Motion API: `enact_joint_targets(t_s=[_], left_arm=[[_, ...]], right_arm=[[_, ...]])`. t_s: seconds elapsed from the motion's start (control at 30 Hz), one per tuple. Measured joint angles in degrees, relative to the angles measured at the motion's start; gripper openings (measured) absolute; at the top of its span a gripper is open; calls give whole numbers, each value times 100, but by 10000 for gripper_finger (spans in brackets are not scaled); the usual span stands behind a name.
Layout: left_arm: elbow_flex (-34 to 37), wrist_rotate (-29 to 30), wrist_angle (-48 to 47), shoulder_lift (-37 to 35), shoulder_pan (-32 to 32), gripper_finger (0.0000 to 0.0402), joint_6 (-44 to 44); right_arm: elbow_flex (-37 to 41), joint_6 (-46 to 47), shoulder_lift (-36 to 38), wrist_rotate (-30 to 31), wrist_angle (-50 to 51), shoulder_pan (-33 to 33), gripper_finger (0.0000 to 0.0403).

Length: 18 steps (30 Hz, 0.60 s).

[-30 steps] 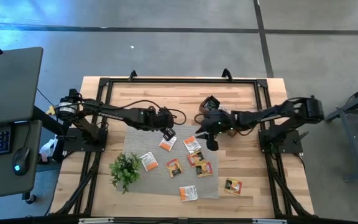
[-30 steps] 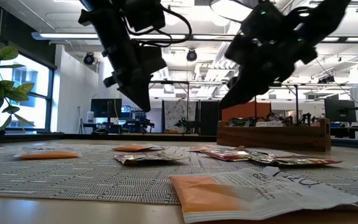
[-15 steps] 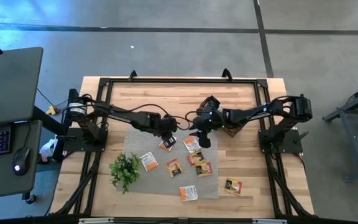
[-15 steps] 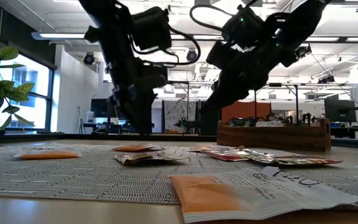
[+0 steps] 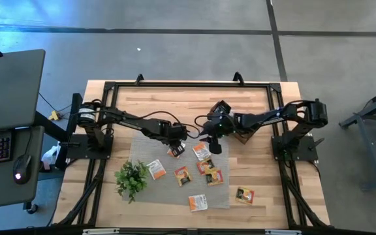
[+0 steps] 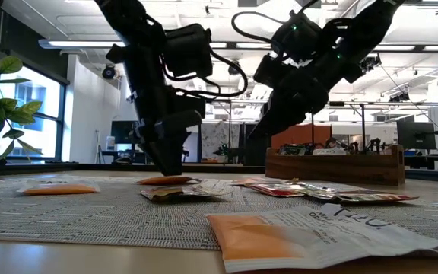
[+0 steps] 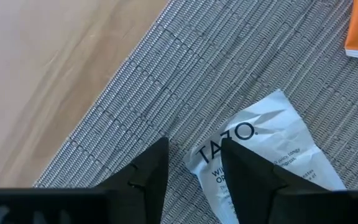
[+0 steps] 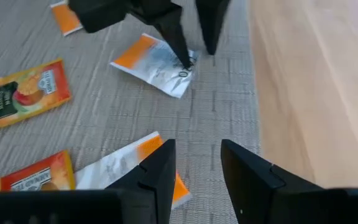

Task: Pick & Place Tea
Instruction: Put the orange tea bag into the middle section of the wooden organizer

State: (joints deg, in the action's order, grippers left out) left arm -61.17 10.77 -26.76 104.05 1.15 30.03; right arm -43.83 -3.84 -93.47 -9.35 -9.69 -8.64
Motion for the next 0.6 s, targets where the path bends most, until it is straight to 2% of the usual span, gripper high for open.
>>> enact_joint_targets(t_s=[0.1,0.27,0.43,0.6], left_arm=[[1,115,-1,4,-7,105,171],[2,-69,-20,4,0,16,156],[-78,-66,-86,-17,2,19,607],[-573,136,-23,-73,-1,3,375]], right_arm=[[0,125,0,122,-1,-38,124],[0,123,0,549,-7,-40,124],[2,393,0,642,-171,-40,124],[2,1020,0,631,-492,-38,124]])
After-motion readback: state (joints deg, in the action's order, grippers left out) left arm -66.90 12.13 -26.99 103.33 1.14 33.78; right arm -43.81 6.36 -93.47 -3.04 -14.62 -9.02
